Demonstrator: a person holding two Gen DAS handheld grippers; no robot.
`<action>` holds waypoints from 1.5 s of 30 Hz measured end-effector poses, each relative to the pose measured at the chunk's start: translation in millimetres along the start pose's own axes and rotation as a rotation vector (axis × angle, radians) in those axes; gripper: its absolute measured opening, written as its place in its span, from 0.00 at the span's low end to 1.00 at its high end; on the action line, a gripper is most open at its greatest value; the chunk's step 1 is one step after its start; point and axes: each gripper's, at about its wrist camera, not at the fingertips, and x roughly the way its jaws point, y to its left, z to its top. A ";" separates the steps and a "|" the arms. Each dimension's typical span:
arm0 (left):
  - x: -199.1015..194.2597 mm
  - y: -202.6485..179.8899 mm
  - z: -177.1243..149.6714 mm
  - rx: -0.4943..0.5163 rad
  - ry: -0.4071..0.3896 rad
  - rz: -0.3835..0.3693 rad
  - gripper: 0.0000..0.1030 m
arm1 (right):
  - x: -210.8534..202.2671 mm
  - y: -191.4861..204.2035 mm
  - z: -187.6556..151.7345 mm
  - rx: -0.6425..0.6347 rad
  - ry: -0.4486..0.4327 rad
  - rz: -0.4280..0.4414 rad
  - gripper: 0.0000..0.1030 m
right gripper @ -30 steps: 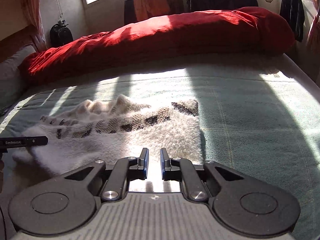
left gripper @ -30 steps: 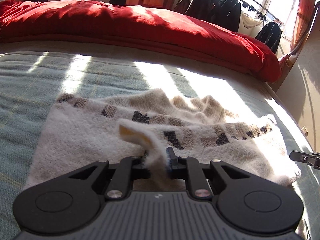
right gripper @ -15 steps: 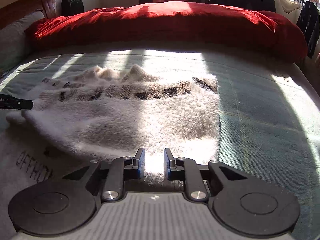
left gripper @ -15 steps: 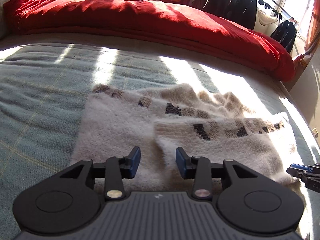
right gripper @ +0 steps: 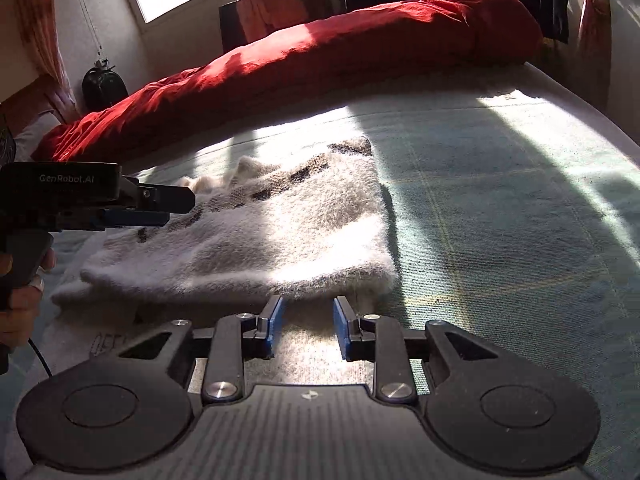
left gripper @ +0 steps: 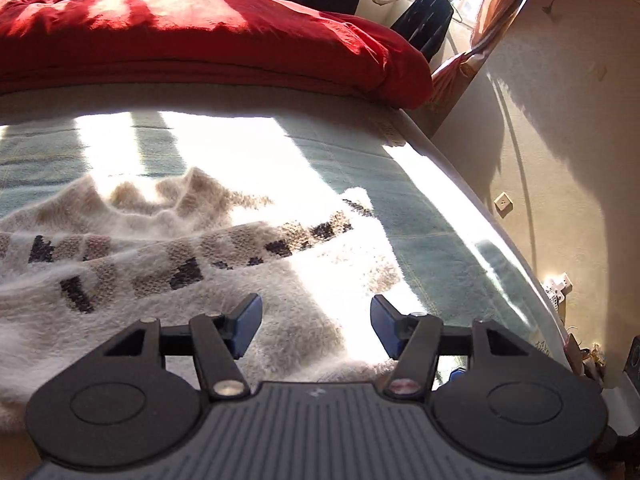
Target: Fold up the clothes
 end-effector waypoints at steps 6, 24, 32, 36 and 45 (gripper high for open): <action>55.5 8.7 -13.0 -0.059 0.069 0.055 0.55 | -11.3 -12.7 -5.9 0.044 -0.030 0.031 0.31; 102.1 -39.7 62.2 0.013 0.147 -0.200 0.51 | 71.8 -28.3 20.2 0.131 -0.071 0.047 0.28; 169.3 -8.6 72.4 -0.157 0.155 -0.144 0.51 | 72.0 -24.3 9.5 0.117 -0.071 0.067 0.28; 176.0 -12.1 76.6 -0.139 0.154 -0.122 0.51 | 70.8 -21.7 5.3 0.119 -0.081 0.066 0.28; 145.0 -31.7 90.9 -0.063 0.121 -0.143 0.63 | 68.8 -20.9 3.5 0.137 -0.073 0.075 0.29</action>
